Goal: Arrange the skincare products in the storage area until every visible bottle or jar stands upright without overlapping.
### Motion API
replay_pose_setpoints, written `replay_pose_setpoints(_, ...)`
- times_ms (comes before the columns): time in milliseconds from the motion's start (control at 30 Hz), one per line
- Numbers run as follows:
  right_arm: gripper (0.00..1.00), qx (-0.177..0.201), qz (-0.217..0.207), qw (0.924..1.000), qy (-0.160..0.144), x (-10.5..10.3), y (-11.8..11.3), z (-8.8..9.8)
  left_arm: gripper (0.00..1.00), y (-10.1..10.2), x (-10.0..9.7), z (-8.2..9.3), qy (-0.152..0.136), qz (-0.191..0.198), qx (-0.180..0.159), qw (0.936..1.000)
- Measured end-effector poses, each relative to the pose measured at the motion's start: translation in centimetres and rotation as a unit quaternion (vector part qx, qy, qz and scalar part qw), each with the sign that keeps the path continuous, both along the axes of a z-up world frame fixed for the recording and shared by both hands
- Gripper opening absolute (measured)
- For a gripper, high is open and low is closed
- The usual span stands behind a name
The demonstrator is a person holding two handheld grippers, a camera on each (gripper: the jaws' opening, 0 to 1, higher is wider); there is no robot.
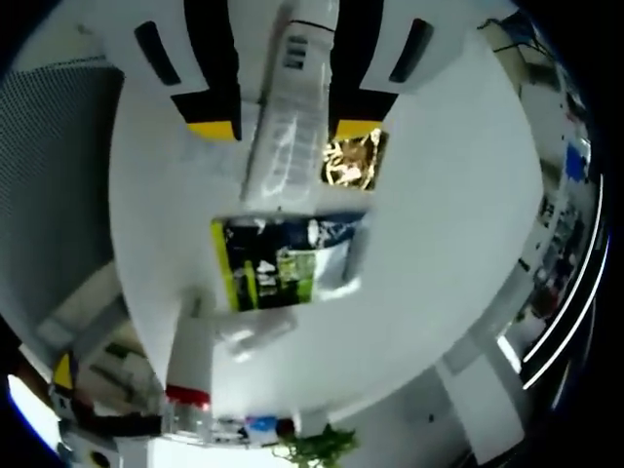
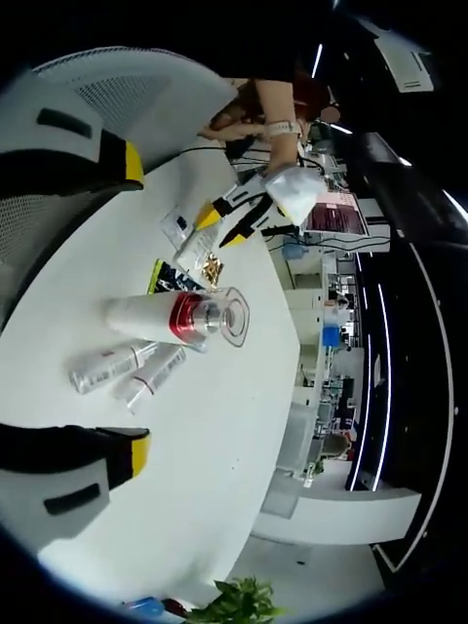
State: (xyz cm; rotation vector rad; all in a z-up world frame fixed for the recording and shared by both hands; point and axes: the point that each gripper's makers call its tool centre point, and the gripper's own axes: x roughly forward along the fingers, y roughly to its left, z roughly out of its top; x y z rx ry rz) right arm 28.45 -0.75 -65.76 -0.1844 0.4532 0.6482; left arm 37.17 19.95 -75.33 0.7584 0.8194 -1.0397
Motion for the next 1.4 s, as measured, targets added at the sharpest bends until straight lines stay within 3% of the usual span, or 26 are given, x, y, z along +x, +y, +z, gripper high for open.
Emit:
replay_pose_setpoints(367,1.00,-0.003,-0.002,1.0000,0.002,-0.2,-0.3,0.0,0.30,-0.1,0.3,-1.4,0.030,-0.010,0.020,0.9993)
replay_pose_setpoints(600,1.00,-0.003,-0.002,1.0000,0.004,-0.3,-0.1,-0.1,0.32,0.1,0.5,-2.2,0.033,-0.015,0.041,0.9985)
replay_pose_setpoints(867,1.00,0.014,-0.008,0.9999,0.005,-0.3,-0.1,0.2,0.32,0.0,0.6,-2.6,0.047,-0.016,0.042,0.9979)
replay_pose_setpoints(1400,1.00,0.006,-0.004,0.9999,0.015,-0.7,0.0,-0.5,0.31,0.0,0.8,-3.1,0.072,-0.032,0.037,0.9962)
